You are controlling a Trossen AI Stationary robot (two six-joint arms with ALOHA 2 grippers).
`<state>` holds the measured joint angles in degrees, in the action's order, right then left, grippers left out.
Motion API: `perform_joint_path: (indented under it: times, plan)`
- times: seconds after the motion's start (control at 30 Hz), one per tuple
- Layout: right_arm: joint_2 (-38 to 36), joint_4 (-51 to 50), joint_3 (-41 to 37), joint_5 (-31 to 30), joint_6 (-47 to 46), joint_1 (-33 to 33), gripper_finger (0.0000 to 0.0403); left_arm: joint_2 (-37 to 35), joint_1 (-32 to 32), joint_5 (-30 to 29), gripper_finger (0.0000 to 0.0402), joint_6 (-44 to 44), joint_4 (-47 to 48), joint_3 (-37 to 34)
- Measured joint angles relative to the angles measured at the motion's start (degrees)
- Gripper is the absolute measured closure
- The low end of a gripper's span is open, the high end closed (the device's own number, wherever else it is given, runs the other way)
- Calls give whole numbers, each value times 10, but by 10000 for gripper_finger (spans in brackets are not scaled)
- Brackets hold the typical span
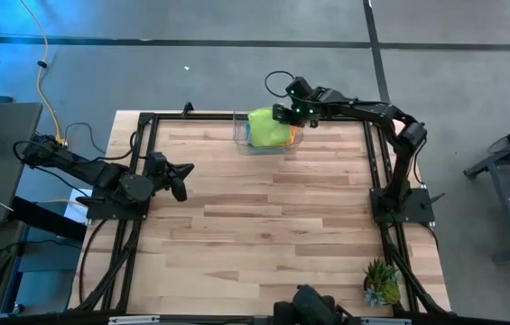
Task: Fold microfiber towels
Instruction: Put the green towel into the transparent bin
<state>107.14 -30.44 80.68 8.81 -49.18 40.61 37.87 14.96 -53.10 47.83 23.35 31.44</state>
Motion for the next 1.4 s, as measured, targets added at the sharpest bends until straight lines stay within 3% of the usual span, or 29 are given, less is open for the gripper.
perform_joint_path:
  times: [0.17,0.3,0.4,0.6,0.77,0.93,1.1,1.4]
  plan:
    - [-11,-43,45,-1,88,14,207,0,0,4,398,0,0,0]
    - [-16,-98,124,-26,230,13,193,0,0,5,398,0,0,0]
    - [-7,-98,160,-27,319,-2,233,0,0,5,398,0,0,0]
    - [59,-111,159,-14,403,-34,386,0,0,5,398,1,0,0]
    - [114,-76,160,-30,411,-51,374,0,0,5,398,1,0,0]
    - [152,-55,160,-43,421,-54,400,0,0,5,398,2,0,0]
    - [160,-50,163,-40,417,-54,396,0,0,7,398,10,0,0]
    - [132,-150,277,-26,464,-50,402,0,0,22,398,10,3,0]
